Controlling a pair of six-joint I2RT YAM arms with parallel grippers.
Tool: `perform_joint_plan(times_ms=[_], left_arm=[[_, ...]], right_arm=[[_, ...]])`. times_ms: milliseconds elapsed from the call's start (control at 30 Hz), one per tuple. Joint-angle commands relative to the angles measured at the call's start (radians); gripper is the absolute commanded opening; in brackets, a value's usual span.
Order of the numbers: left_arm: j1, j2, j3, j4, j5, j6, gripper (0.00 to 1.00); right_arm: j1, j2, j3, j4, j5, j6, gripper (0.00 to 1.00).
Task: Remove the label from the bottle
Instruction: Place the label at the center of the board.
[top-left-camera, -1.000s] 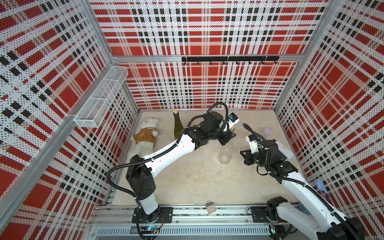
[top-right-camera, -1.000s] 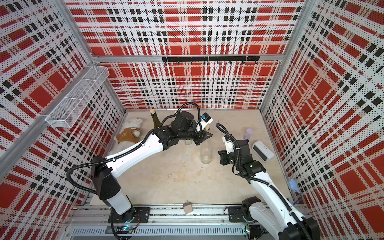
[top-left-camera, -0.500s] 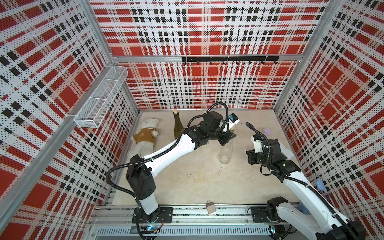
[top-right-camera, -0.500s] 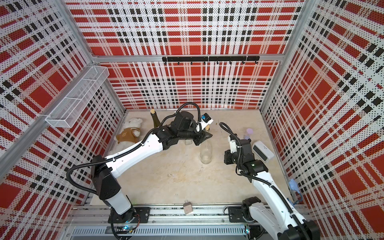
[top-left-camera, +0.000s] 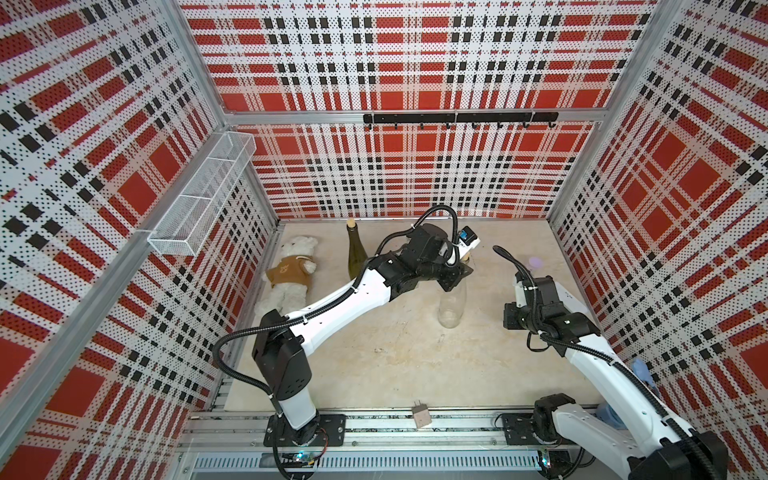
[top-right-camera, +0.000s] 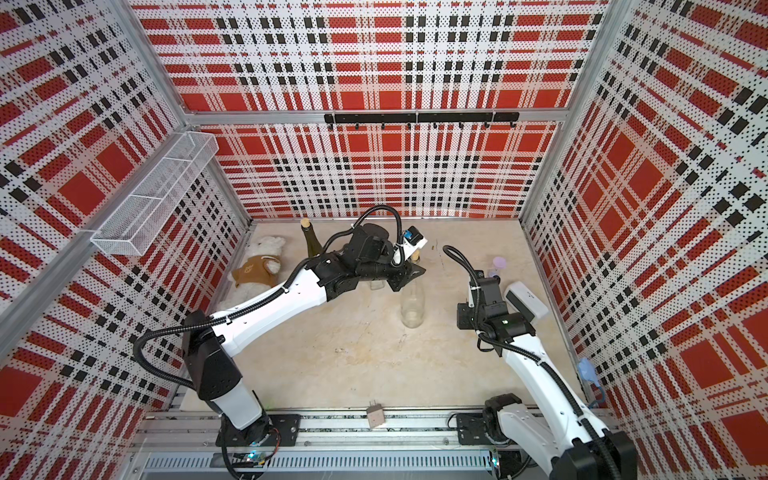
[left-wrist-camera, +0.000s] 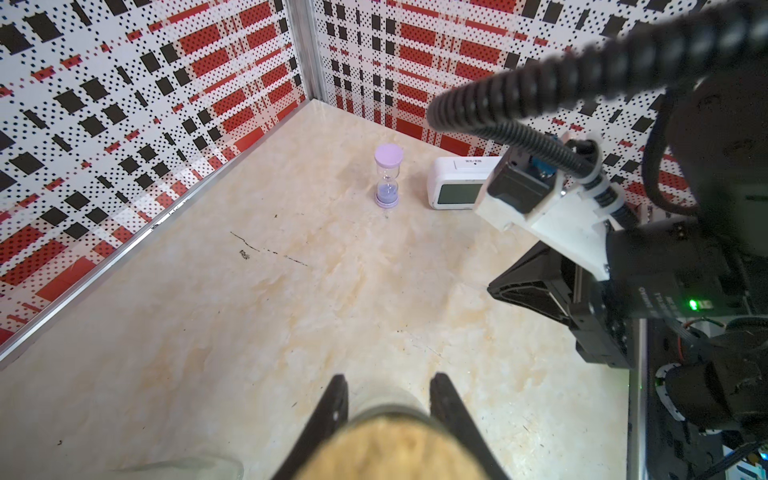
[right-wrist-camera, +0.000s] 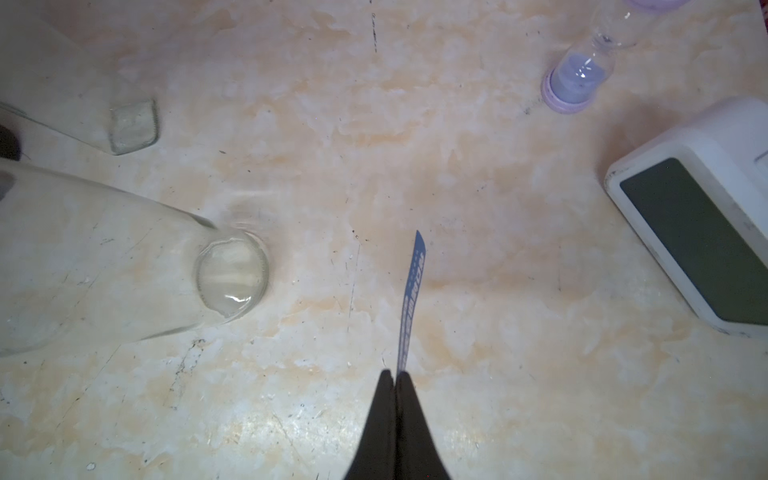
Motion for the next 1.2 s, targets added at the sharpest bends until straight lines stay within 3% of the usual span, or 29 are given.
perform_joint_plan(times_ms=[0, 467, 833, 1167], left_arm=[[-0.004, 0.013, 0.031, -0.025, -0.017, -0.006, 0.32], [-0.012, 0.008, 0.033, -0.025, -0.025, -0.008, 0.35], [-0.014, 0.005, 0.022, -0.022, -0.021, -0.005, 0.35], [-0.013, 0.000, 0.008, -0.009, -0.018, -0.005, 0.35]], right_arm=[[-0.032, 0.006, 0.013, -0.015, 0.009, 0.021, 0.00], [-0.134, 0.073, 0.019, -0.070, -0.002, 0.039, 0.00], [-0.137, 0.292, 0.044, -0.075, -0.001, 0.056, 0.00], [-0.137, 0.383, 0.018, -0.005, -0.041, 0.055, 0.05]])
